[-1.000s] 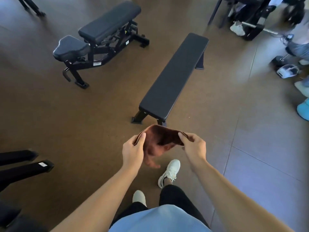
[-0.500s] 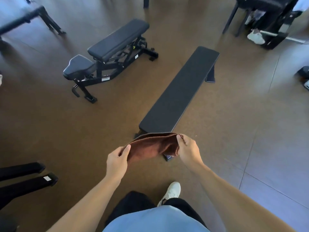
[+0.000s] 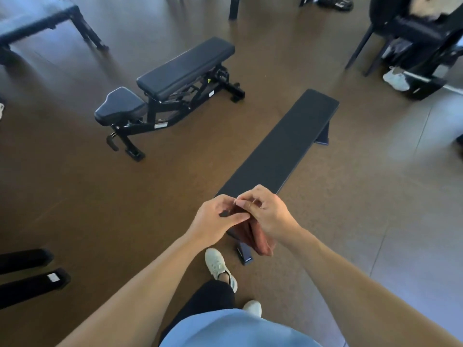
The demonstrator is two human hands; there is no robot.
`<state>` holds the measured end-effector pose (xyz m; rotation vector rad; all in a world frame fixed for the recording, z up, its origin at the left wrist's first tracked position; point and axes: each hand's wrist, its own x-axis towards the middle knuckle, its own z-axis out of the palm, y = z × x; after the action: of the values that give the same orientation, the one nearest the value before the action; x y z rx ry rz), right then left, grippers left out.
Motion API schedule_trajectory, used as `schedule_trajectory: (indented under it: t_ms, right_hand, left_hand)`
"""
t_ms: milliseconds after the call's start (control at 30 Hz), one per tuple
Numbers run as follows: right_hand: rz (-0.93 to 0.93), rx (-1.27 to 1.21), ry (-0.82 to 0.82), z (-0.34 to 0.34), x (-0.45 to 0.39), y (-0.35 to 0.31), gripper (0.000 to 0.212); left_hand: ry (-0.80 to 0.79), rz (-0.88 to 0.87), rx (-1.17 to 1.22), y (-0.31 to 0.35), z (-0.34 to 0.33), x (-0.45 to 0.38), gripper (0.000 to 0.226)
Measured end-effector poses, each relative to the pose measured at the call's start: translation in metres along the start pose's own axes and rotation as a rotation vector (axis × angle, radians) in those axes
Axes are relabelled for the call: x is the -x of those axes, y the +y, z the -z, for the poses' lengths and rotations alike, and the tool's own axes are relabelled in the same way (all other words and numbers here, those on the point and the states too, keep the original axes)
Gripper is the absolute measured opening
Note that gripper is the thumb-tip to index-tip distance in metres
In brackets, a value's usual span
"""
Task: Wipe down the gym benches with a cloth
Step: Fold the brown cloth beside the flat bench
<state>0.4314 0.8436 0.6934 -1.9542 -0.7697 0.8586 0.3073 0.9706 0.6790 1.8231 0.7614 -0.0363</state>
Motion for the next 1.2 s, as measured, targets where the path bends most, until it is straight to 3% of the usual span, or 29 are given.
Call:
schedule_trajectory:
  t_ms: [100,200,333,433,500,667,767,900,1100,1200]
  right_hand:
    - [-0.026,-0.011,0.036,0.014,-0.029,0.002,0.019]
    - [-0.146,-0.136,0.078,0.021,-0.052,0.014,0.016]
    - [-0.246,-0.241,0.008,0.026,-0.077,0.025,0.046]
    - [-0.274,-0.197,-0.173,0.015,-0.097,0.02,0.019]
    - [-0.248,-0.07,-0.247,0.003,-0.113,0.02,0.018]
    - [-0.281,0.133,-0.347,-0.016,-0.156,0.036,0.017]
    - [-0.309,0.097,-0.266,-0.013,-0.171,0.056,0.008]
    - [-0.369,-0.175,-0.127,0.009,-0.195,0.066,0.007]
    - [-0.277,-0.399,0.079,0.067,-0.236,0.041,0.018]
    - [-0.249,-0.55,0.061,0.083,-0.251,0.023,0.011]
  left_hand:
    - [-0.07,-0.057,0.04,0.016,0.006,-0.043,0.015]
    - [-0.127,-0.094,0.007,0.025,0.013,-0.078,0.018]
    - [-0.126,-0.128,0.002,0.039,0.029,-0.112,0.019]
    - [-0.097,-0.157,-0.045,0.05,0.052,-0.128,0.017]
    - [-0.073,-0.173,-0.062,0.053,0.07,-0.134,0.015]
    - [0.197,-0.142,0.093,0.057,0.117,-0.145,0.016]
    - [0.384,-0.097,0.155,0.056,0.141,-0.15,0.016]
    - [0.556,0.012,0.141,0.029,0.161,-0.158,0.019]
    - [0.66,0.206,0.177,-0.015,0.164,-0.165,0.024]
    - [0.729,0.293,0.363,-0.014,0.154,-0.165,0.036]
